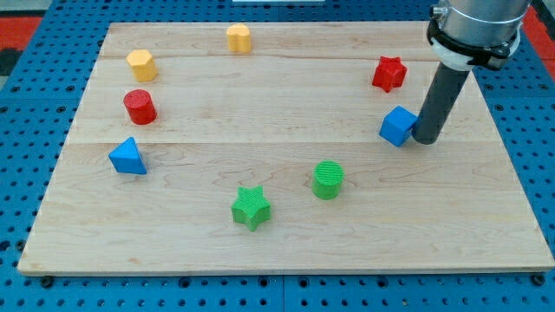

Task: Place the arm to the right of the red star

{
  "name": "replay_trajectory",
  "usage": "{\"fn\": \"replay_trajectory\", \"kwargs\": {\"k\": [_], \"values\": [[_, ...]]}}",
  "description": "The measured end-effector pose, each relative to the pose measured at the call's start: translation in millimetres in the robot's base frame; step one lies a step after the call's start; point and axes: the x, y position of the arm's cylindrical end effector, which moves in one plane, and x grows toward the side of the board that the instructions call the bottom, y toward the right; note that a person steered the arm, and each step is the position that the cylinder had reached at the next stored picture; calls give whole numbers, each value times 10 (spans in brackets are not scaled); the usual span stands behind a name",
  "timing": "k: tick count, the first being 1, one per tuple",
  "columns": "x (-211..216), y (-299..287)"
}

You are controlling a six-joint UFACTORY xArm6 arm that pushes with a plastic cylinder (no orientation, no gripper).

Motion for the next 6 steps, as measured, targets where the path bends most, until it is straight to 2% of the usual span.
{"fn": "replay_trajectory", "kwargs": {"k": [6], "values": [[-21,97]]}}
